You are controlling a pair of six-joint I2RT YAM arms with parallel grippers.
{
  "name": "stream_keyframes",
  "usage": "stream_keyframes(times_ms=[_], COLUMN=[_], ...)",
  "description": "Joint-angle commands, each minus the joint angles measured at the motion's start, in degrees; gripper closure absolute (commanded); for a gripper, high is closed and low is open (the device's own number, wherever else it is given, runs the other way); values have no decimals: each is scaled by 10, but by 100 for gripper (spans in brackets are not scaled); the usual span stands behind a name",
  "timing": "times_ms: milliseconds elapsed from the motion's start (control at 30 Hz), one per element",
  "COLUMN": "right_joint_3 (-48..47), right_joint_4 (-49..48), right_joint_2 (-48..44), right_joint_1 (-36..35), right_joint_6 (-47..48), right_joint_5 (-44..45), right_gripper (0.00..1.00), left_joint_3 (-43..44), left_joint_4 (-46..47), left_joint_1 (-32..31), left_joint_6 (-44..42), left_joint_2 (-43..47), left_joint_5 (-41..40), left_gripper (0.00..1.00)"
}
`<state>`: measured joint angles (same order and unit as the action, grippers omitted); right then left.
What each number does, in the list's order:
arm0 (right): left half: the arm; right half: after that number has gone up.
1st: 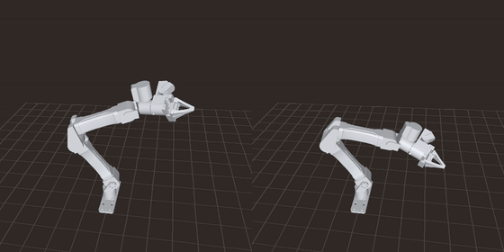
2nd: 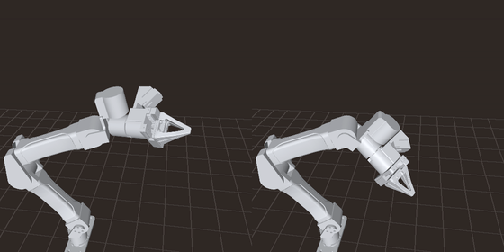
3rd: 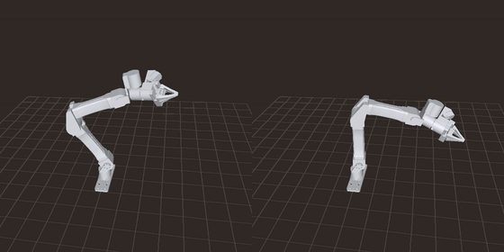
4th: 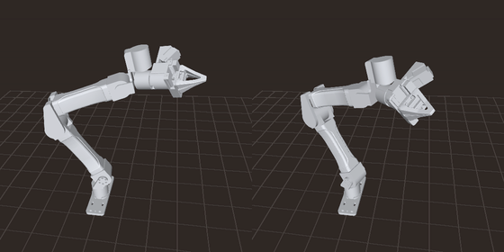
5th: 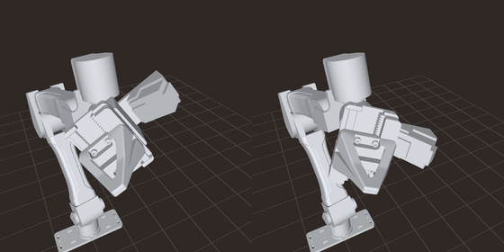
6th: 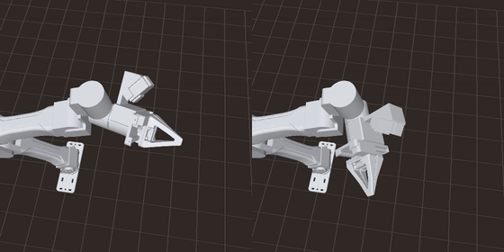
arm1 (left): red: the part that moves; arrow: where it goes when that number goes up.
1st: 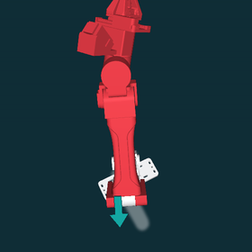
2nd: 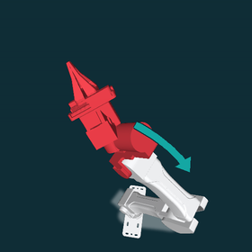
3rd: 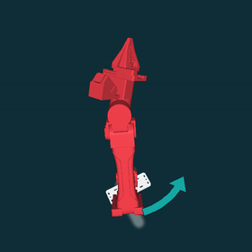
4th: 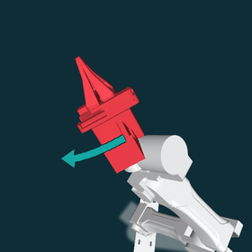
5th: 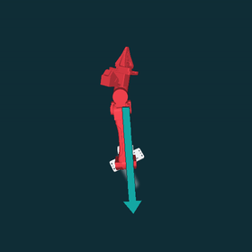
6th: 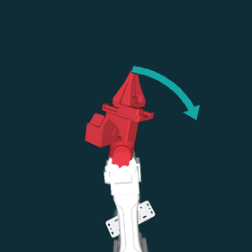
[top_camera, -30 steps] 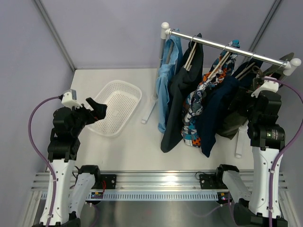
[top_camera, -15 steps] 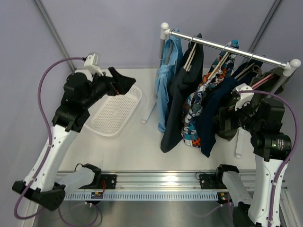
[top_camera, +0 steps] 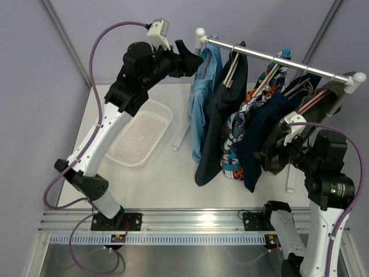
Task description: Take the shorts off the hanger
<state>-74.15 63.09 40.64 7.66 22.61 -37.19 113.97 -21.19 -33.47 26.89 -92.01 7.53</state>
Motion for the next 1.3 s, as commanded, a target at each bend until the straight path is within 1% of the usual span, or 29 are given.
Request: stream_keyframes(times_ms=[0, 33, 167, 300, 400, 533, 700, 867, 967, 1067, 1100, 1200, 1233, 1267], right_joint_3=[7, 13, 28, 34, 34, 36, 37, 30, 26, 22, 20, 10, 3, 0], right_joint_4=[5, 5, -6, -14, -18, -22, -27, -31, -34, -38, -39, -38, -37, -38], right_joint_2=[-20, -22, -39, -47, -46, -46, -48, -47, -47, -46, -47, -46, -45, -45], right_joint_1=[0, 0, 0, 0, 0, 0, 0, 0, 0, 0, 0, 0, 0, 0], right_joint_6=[-22, -26, -42, -53, -56, -63, -69, -78, -85, -88, -90, -93, -95, -96], right_joint_5=[-18, -15, -8, -6, -5, -5, -4, -3, -3, -3, -3, -3, -3, -3], right_gripper=[0, 1, 1, 1, 1, 0, 0, 0, 0, 0, 0, 0, 0, 0], left_joint_3=[84, 93, 127, 128, 129, 136, 149, 156, 163, 172, 173, 177, 178, 179], left_joint_4=[-14, -17, -36, -49, -55, -65, -88, -110, -117, -119, -119, -110, -107, -104], left_joint_1=[-12, -16, -30, -47, -54, -62, -75, -83, -86, -87, -88, -90, -91, -91], left_joint_6=[-27, -32, -53, -85, -97, -112, -139, -165, -178, -184, -183, -182, -181, -180], left_joint_2=[-47, -68, -99, -108, -119, -134, -152, -169, -177, -183, -183, -178, -176, -172], left_joint_5=[-42, -45, -65, -108, -117, -127, -148, -207, -224, -224, -224, -226, -226, -224], left_gripper=[28, 30, 39, 46, 52, 55, 55, 55, 58, 68, 74, 84, 90, 93])
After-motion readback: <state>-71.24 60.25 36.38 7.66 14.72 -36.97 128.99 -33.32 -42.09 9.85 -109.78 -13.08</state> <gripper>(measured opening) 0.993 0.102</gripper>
